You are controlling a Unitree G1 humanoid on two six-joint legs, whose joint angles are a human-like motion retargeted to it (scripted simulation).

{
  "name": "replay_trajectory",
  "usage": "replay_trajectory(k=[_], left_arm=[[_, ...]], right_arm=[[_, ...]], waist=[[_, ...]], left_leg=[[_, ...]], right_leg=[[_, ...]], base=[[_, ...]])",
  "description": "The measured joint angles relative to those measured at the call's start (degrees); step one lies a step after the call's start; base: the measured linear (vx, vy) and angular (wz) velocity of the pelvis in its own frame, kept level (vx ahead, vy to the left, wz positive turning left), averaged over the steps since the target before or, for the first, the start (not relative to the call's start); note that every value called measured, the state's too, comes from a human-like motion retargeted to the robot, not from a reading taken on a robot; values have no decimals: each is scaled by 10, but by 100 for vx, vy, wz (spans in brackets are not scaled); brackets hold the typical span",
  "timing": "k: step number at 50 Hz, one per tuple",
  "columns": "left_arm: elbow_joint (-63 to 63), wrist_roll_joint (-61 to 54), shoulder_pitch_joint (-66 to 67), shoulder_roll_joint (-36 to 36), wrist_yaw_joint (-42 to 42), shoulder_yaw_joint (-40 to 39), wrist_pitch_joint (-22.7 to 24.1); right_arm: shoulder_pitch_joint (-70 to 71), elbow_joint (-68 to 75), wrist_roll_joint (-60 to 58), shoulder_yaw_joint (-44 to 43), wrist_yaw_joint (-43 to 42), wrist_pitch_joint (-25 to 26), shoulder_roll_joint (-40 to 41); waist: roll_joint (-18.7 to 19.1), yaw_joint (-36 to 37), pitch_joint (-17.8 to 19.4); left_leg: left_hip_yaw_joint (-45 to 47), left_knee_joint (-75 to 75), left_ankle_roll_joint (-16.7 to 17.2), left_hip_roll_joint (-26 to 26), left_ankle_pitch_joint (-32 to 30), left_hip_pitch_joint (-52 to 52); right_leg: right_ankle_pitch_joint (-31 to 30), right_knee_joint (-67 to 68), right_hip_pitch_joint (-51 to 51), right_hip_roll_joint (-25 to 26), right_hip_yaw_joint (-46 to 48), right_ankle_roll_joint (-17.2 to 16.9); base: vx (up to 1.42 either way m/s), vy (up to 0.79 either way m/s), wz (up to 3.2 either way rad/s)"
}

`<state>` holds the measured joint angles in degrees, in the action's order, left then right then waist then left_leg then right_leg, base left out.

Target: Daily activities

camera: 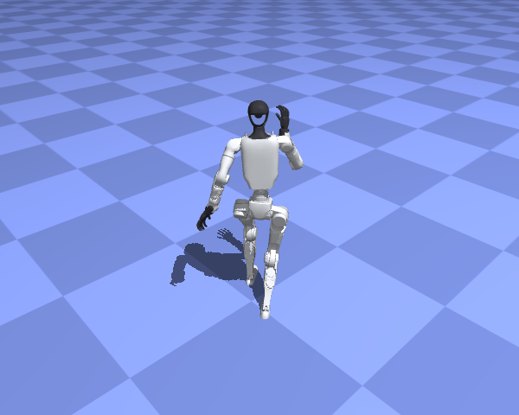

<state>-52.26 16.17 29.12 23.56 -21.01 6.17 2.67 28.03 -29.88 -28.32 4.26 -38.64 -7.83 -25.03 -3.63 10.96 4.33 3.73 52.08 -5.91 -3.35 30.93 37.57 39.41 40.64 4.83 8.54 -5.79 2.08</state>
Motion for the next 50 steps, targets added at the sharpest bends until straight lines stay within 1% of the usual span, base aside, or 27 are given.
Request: replay_trajectory(k=[2,3,4,5,6,7,8,10,13,15,17,18,19,20,22,25,27,30,33,35,38,40,42,44,47,48,50], left_arm=[[-1,-1,16,2,-2,-10,5],[-1,-1,20,4,2,-13,8],[2,0,18,4,6,-12,9],[5,1,12,2,11,-9,9],[12,5,-4,0,14,-1,7],[22,9,-22,-1,15,6,6],[35,15,-45,-2,13,15,4],[74,27,-101,-3,4,31,1],[168,37,-188,-3,-17,46,4],[246,39,-243,2,-32,51,16],[328,43,-294,11,-43,55,34],[368,46,-319,16,-47,57,44],[404,49,-341,20,-50,60,54],[438,53,-362,22,-53,64,64],[491,55,-394,24,-56,70,81],[540,51,-414,20,-53,83,103],[557,38,-408,9,-44,98,111],[565,18,-377,-15,-24,120,118],[564,11,-335,-48,-7,133,114],[568,7,-319,-73,4,125,107],[581,3,-284,-99,11,120,101],[593,-1,-264,-107,18,115,97],[605,-4,-246,-107,25,109,93],[616,-4,-231,-102,32,103,88],[632,0,-214,-85,33,93,85],[638,2,-210,-77,30,89,86],[653,6,-200,-58,18,81,92]], right_arm=[[-15,1,-10,2,-3,-1,3],[-29,2,-10,7,0,-5,7],[-47,2,-5,15,7,-11,11],[-66,1,2,24,16,-17,15],[-87,2,10,35,29,-23,17],[-108,5,18,47,43,-29,20],[-130,11,27,59,58,-36,22],[-177,30,43,86,91,-49,25],[-258,70,60,127,141,-62,20],[-312,91,68,142,166,-65,9],[-363,103,71,144,177,-66,-6],[-387,109,74,140,180,-65,-15],[-408,111,74,136,179,-64,-21],[-428,110,73,132,176,-64,-26],[-460,124,72,114,165,-60,-41],[-489,142,70,95,143,-55,-48],[-499,150,70,80,123,-52,-44],[-495,155,67,57,93,-47,-32],[-465,145,44,39,71,-41,-20],[-422,134,19,32,62,-31,-18],[-377,107,-5,34,62,-27,-14],[-348,84,-17,38,68,-25,-12],[-322,60,-29,43,75,-24,-11],[-296,41,-37,50,80,-22,-8],[-257,30,-39,66,78,-16,-4],[-243,32,-35,72,74,-13,-2],[-220,40,-20,84,60,-8,2]], waist=[[-18,-7,-4],[-40,-14,-5],[-56,-21,-5],[-70,-30,-5],[-79,-39,-4],[-86,-49,-5],[-91,-58,-5],[-97,-79,-6],[-94,-114,-13],[-90,-139,-22],[-83,-159,-38],[-81,-169,-50],[-73,-172,-62],[-61,-173,-74],[-49,-178,-94],[-41,-192,-115],[-25,-198,-120],[6,-205,-110],[45,-209,-82],[94,-204,-51],[119,-204,-28],[127,-205,-17],[128,-208,-10],[125,-212,-6],[119,-221,-5],[115,-227,-5],[108,-234,-4]], left_leg=[[16,8,-16,-19,0,-16],[32,-3,-26,-39,2,-34],[46,-10,-36,-54,7,-50],[59,-14,-45,-67,14,-65],[67,-19,-52,-76,21,-81],[75,-26,-58,-83,28,-97],[80,-34,-61,-88,33,-112],[85,-63,-62,-96,39,-148],[83,-121,-51,-98,38,-210],[82,-161,-38,-94,29,-251],[87,-208,-29,-81,16,-281],[97,-233,-38,-56,20,-289],[102,-254,-25,-58,8,-298],[106,-271,-2,-73,-11,-308],[119,-285,7,-64,-14,-321],[131,-241,18,-58,-6,-330],[134,-183,29,-42,-9,-332],[134,-28,56,7,-40,-315],[119,153,68,82,-56,-274],[90,247,70,156,-37,-238],[47,281,54,187,9,-194],[6,265,48,182,36,-170],[-47,226,50,151,52,-157],[-109,179,57,109,57,-156],[-194,111,79,45,41,-175],[-212,89,86,25,29,-185],[-224,50,97,3,13,-205]], right_leg=[[-1,73,12,-23,-4,-24],[-20,128,24,-52,-2,-46],[-70,193,41,-87,10,-66],[-136,262,60,-125,28,-85],[-163,319,88,-152,35,-88],[-183,372,116,-177,41,-87],[-187,416,146,-200,47,-78],[-166,469,207,-238,56,-51],[-116,439,281,-265,78,-19],[-100,358,310,-262,100,-17],[-108,238,324,-244,126,-33],[-118,169,328,-235,139,-44],[-130,102,328,-217,155,-54],[-144,37,327,-195,173,-63],[-169,-51,314,-174,202,-76],[-173,-39,317,-172,215,-76],[-168,-19,303,-158,209,-66],[-147,21,274,-118,186,-45],[-124,59,249,-54,154,-20],[-137,27,215,22,129,-8],[-146,26,193,85,52,-16],[-159,25,179,121,-13,-27],[-171,31,168,152,-86,-41],[-179,44,162,180,-158,-54],[-185,61,160,213,-250,-73],[-185,62,160,213,-273,-80],[-189,70,168,214,-296,-91]], base=[[48,7,-27],[46,8,-31],[43,8,-39],[41,8,-45],[41,9,-47],[42,10,-47],[43,10,-48],[45,10,-47],[50,8,-43],[55,3,-48],[58,1,-63],[58,-1,-83],[56,-6,-102],[53,-10,-119],[50,-9,-121],[47,-6,-108],[47,-3,-105],[41,1,-126],[37,7,-181],[36,14,-256],[37,22,-299],[36,30,-341],[31,34,-365],[24,36,-379],[13,34,-375],[4,31,-349],[-1,25,-351]])
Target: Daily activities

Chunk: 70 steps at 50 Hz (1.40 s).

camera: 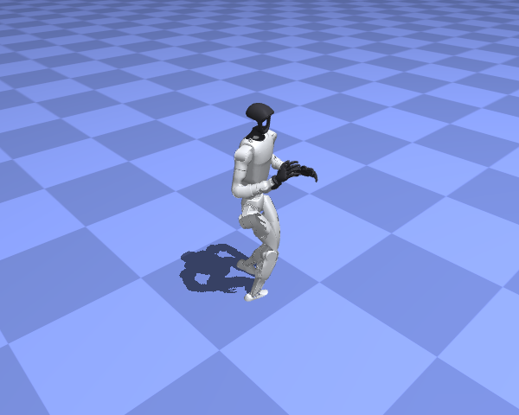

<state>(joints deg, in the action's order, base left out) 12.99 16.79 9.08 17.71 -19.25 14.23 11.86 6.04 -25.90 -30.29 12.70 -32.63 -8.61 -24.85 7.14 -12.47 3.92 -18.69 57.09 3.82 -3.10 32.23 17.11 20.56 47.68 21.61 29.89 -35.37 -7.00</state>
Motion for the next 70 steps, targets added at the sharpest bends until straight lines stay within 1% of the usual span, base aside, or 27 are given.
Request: replay_trajectory(k=[2,8,10,12,15,17,19,21,24,27,30,32,34,36,39,42,45,47,49,50,53,55,58,60,63,67,70], left_arm=[[17,1,15,23,-18,-10,10],[32,-9,106,91,-40,-19,27],[21,-10,145,111,-27,-16,23],[6,-8,181,124,-12,-10,15],[-9,0,202,132,6,-11,-1],[-13,-3,174,123,9,-18,-14],[-14,-15,126,103,2,-22,-26],[-7,-28,74,79,-9,-22,-34],[10,-42,1,48,-21,-23,-37],[26,-50,-58,33,-28,-24,-35],[21,-43,-80,22,-32,-37,-42],[-9,-36,-74,12,-36,-49,-59],[-41,-35,-43,-2,-46,-59,-74],[-58,-45,5,-9,-59,-69,-79],[-47,-74,98,2,-79,-93,-71],[-24,-115,182,21,-92,-121,-60],[-13,-155,235,29,-104,-137,-53],[-14,-175,245,26,-110,-135,-52],[-13,-183,234,20,-116,-124,-53],[-10,-182,222,16,-119,-117,-54],[-15,-158,108,5,-138,-88,-60],[-19,-145,0,-4,-137,-59,-67],[-10,-135,-164,-19,-105,-14,-77],[2,-129,-251,-28,-79,12,-74],[22,-119,-318,-37,-40,40,-62],[40,-113,-292,-26,2,46,-49],[33,-117,-209,-10,7,17,-44]], right_arm=[[23,10,26,10,-21,3,5],[103,-7,107,-3,-78,-4,20],[138,-32,119,-16,-90,-11,23],[172,-62,119,-26,-97,-19,23],[209,-88,118,-32,-88,-23,29],[203,-77,133,-26,-64,-25,41],[162,-46,159,-8,-33,-29,52],[92,-1,183,20,3,-28,56],[-32,81,207,57,58,-14,54],[-145,145,214,55,77,3,52],[-223,170,205,3,52,12,56],[-240,167,193,-64,14,15,63],[-233,152,183,-146,-39,19,79],[-210,117,184,-227,-98,23,94],[-165,44,198,-303,-161,23,96],[-104,-30,213,-315,-193,21,74],[-29,-91,225,-280,-188,20,42],[15,-127,234,-239,-160,11,28],[44,-156,246,-189,-123,-1,27],[54,-168,252,-162,-102,-7,31],[69,-152,274,-73,-5,-18,64],[56,-102,294,-5,74,-18,84],[25,-5,331,89,174,-1,88],[3,35,353,121,215,10,83],[-36,46,378,108,230,14,70],[-89,18,385,6,181,-2,63],[-106,-13,364,-112,99,-17,67]], waist=[[-3,4,3],[-15,52,-6],[-17,75,-14],[-21,92,-17],[-33,112,-10],[-46,111,0],[-58,100,9],[-62,81,13],[-56,51,18],[-39,29,31],[-27,15,52],[-19,10,78],[-16,17,97],[-19,36,101],[-35,75,90],[-60,108,74],[-90,127,65],[-108,132,64],[-122,132,65],[-128,131,66],[-145,122,69],[-149,112,67],[-135,81,58],[-119,53,54],[-93,18,51],[-76,-4,55],[-77,-4,64]], left_leg=[[31,-31,10,9,-20,-19],[125,-81,35,-7,-66,-34],[150,-69,26,-6,-53,-31],[189,-41,-6,5,-11,-26],[225,-8,-36,11,53,-25],[238,-11,-43,11,54,-38],[240,-35,-41,6,17,-63],[230,-52,-31,3,-41,-86],[199,-26,-3,8,-136,-104],[181,79,3,42,-177,-99],[188,230,-24,93,-161,-67],[188,316,-54,124,-117,-27],[191,358,-78,133,-73,19],[195,343,-90,121,-45,63],[208,233,-91,83,-29,101],[221,88,-82,30,-46,105],[225,-15,-77,-32,-83,86],[230,-23,-93,-65,-86,74],[237,-3,-122,-87,-58,64],[242,10,-137,-93,-38,59],[241,13,-157,-114,9,44],[231,-2,-152,-119,18,26],[196,-29,-132,-103,16,-13],[173,-46,-118,-83,14,-34],[126,-63,-104,-55,20,-57],[70,-28,-92,-20,43,-72],[59,35,-84,15,43,-66]], right_leg=[[-13,13,25,-12,37,6],[51,78,82,-170,287,76],[87,107,76,-221,346,100],[133,140,70,-269,388,121],[194,187,72,-313,415,134],[185,215,79,-328,417,129],[152,227,80,-344,417,122],[115,223,77,-343,413,109],[72,180,51,-311,407,83],[75,126,3,-264,405,76],[154,111,-46,-227,402,102],[194,95,-83,-198,391,118],[214,77,-117,-178,373,128],[205,45,-155,-174,358,127],[150,-12,-214,-197,355,104],[57,-36,-259,-234,360,59],[-7,12,-271,-271,354,17],[-49,93,-257,-293,349,-11],[-77,192,-233,-320,355,-31],[-81,242,-219,-336,361,-36],[-35,356,-149,-410,381,-12],[16,375,-97,-458,390,15],[71,310,-31,-488,380,34],[80,233,1,-476,349,26],[55,121,15,-418,265,-7],[37,73,-17,-346,186,-34],[68,83,-47,-309,183,-30]], base=[[-5,14,-381],[-5,-3,-359],[-2,-11,-298],[0,-11,-241],[3,-9,-170],[9,-7,-92],[14,-6,-56],[19,-6,-32],[25,-7,-31],[34,-7,-37],[43,-9,-52],[51,-10,-60],[57,-9,-78],[63,-7,-94],[68,-5,-92],[66,-3,-64],[57,-1,-42],[49,-2,-32],[46,-3,-26],[43,-4,-27],[40,-5,-10],[36,-9,46],[34,-15,105],[34,-22,135],[33,-29,115],[32,-40,82],[28,-47,60]])
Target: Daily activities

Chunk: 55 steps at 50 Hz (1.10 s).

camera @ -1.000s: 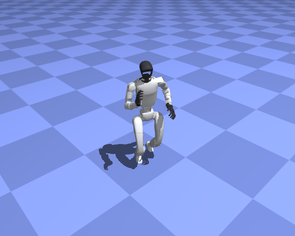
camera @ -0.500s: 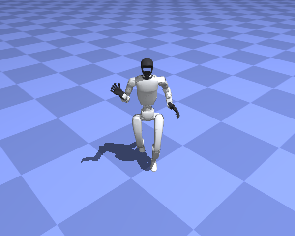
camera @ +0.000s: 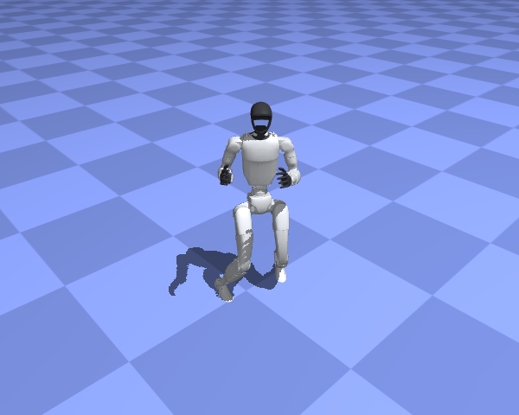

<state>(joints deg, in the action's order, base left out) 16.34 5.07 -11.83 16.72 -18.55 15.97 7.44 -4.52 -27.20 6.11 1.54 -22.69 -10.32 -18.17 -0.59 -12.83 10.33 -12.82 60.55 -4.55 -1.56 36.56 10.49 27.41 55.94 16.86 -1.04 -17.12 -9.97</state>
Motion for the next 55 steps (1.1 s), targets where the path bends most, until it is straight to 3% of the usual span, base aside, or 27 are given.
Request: replay_trajectory(k=[5,7,11,13,15,18,20,23,27,30,35,38,40,43,50,55], left_arm=[[-16,-6,183,25,-22,-87,6],[-26,-4,252,32,-30,-114,11],[-47,-19,354,40,-40,-143,31],[-56,-31,379,37,-46,-145,36],[-66,-44,386,29,-54,-137,41],[-89,-71,378,7,-70,-111,41],[-119,-95,359,-12,-84,-94,39],[-179,-127,329,-38,-105,-76,31],[-229,-169,309,-46,-124,-81,35],[-228,-178,333,-32,-123,-94,38],[-201,-144,392,4,-92,-124,28],[-180,-110,408,18,-64,-135,17],[-166,-86,404,26,-44,-136,10],[-146,-60,360,39,-14,-123,10],[-69,-70,229,73,11,-137,39],[53,-96,189,126,6,-231,62]], right_arm=[[37,-62,-74,-195,-156,-3,-25],[63,-84,-90,-231,-197,-7,-47],[113,-124,-89,-213,-221,-26,-86],[138,-136,-87,-169,-208,-35,-100],[162,-141,-83,-106,-179,-40,-107],[196,-134,-77,13,-104,-41,-101],[235,-114,-81,110,-33,-36,-89],[307,-47,-86,270,79,-25,-48],[392,74,-70,437,173,-22,34],[427,129,-57,505,209,-20,80],[457,180,-4,551,252,-13,129],[461,195,33,559,275,-3,132],[458,205,57,558,288,6,126],[437,215,88,536,302,19,94],[310,172,104,417,307,22,-79],[175,92,81,286,304,-2,-254]], waist=[[-1,34,17],[1,53,15],[5,86,6],[7,100,6],[5,110,9],[-7,127,19],[-23,136,26],[-37,151,35],[-40,158,27],[-42,161,12],[-43,172,-8],[-42,178,-9],[-35,184,-8],[-22,194,-3],[-12,186,22],[-17,167,35]], left_leg=[[55,87,-13,88,-28,31],[81,86,-11,93,-56,40],[119,19,18,50,-117,41],[131,-18,34,27,-141,35],[145,-43,34,2,-152,31],[158,-44,10,-17,-93,29],[161,-39,-20,-27,-14,32],[164,-26,-37,-19,57,48],[164,-58,-13,15,54,60],[171,-101,17,49,10,56],[164,-84,73,131,-87,56],[181,-1,70,195,-131,58],[187,50,61,217,-126,54],[199,81,51,195,-79,31],[214,-87,35,35,1,-66],[222,-162,23,15,-10,-116]], right_leg=[[-11,-18,-45,31,59,23],[-68,-48,-59,41,73,14],[-221,-108,-70,85,60,-45],[-243,-112,-63,102,66,-50],[-219,-86,-43,89,79,-50],[-117,-1,-6,48,117,-25],[-46,71,27,1,145,-12],[19,156,81,-97,185,13],[50,154,137,-223,220,51],[55,98,148,-260,240,67],[71,34,131,-202,270,102],[82,21,113,-151,274,125],[84,6,101,-113,272,136],[69,-30,73,-60,266,135],[4,-103,-13,0,234,76],[2,-125,-58,2,230,52]], base=[[24,-46,41],[19,-40,25],[14,-38,11],[6,-39,-19],[-1,-29,-26],[-5,-35,-31],[-5,-43,-29],[-5,-48,-31],[2,-56,-25],[11,-64,-40],[18,-68,-84],[19,-60,-98],[19,-50,-121],[19,-36,-135],[20,-13,-133],[22,-2,-138]])
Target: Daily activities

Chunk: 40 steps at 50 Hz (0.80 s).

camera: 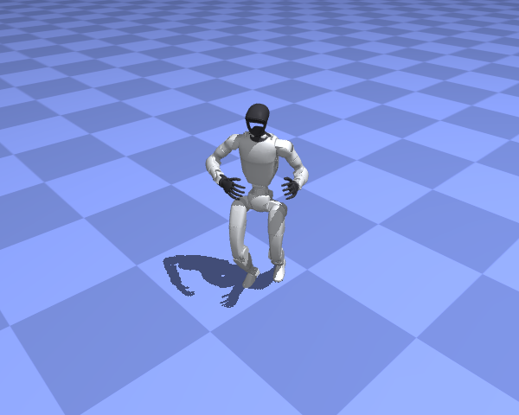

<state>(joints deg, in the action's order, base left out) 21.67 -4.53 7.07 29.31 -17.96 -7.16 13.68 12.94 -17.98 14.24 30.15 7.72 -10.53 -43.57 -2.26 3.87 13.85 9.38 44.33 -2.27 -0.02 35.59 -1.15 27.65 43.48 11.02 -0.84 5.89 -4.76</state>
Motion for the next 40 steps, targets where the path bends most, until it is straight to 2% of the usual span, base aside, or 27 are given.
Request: replay_trajectory(k=[3,5,8,12,17,21,25,28,31,34,38,40], left_arm=[[45,-4,9,36,6,-58,9],[58,-2,27,57,22,-83,8],[40,-2,60,79,82,-112,-1],[-45,10,113,70,166,-113,-32],[-203,22,134,55,237,-84,-71],[-331,25,101,82,275,-45,-87],[-425,33,41,155,309,-8,-92],[-467,42,-8,235,319,7,-91],[-518,54,-59,326,308,12,-89],[-593,70,-109,417,287,12,-89],[-723,101,-172,523,239,17,-88],[-777,125,-209,566,212,37,-80]], right_arm=[[-62,-34,-19,-74,-7,-16,-74],[-94,-57,-29,-125,-14,-24,-106],[-155,-126,-35,-241,-29,-28,-117],[-192,-188,-38,-347,-54,-29,-57],[-193,-221,-22,-380,-76,-31,63],[-191,-217,-3,-362,-69,-25,126],[-193,-209,25,-330,-40,-17,151],[-208,-209,53,-314,-19,-16,153],[-242,-208,86,-313,0,-20,148],[-287,-199,120,-327,11,-24,146],[-344,-177,181,-369,9,-35,165],[-362,-160,219,-403,2,-49,186]], waist=[[8,-22,8],[11,-42,16],[37,-63,32],[56,-89,46],[39,-128,44],[13,-172,31],[-11,-233,6],[-20,-283,-18],[-18,-328,-33],[-14,-386,-48],[-12,-472,-62],[-11,-512,-62]], left_leg=[[-11,66,11,18,-19,7],[-5,138,-8,49,-16,23],[-30,281,-28,102,-33,88],[-76,383,-31,108,-82,182],[-94,341,-25,80,-108,288],[-95,221,-5,65,-136,349],[-92,75,34,50,-200,384],[-80,2,59,50,-260,393],[-61,-18,74,67,-296,392],[-40,-8,67,73,-290,391],[-10,25,31,75,-226,385],[-1,35,17,81,-199,376]], right_leg=[[13,14,-12,18,-9,6],[24,28,-21,29,-21,12],[21,17,-35,86,-58,24],[14,27,-41,142,-141,29],[14,59,-32,154,-251,14],[28,87,-20,135,-325,1],[42,103,-3,95,-373,-17],[38,114,16,52,-368,-29],[13,131,40,-4,-298,-18],[-23,151,48,-40,-281,-39],[-99,191,56,-76,-278,-85],[-178,215,61,-80,-270,-102]], base=[[22,-4,-185],[24,-4,-192],[27,-4,-218],[28,-3,-256],[30,2,-258],[32,8,-228],[36,16,-180],[41,25,-153],[44,34,-159],[45,46,-107],[42,51,-71],[36,46,-48]])
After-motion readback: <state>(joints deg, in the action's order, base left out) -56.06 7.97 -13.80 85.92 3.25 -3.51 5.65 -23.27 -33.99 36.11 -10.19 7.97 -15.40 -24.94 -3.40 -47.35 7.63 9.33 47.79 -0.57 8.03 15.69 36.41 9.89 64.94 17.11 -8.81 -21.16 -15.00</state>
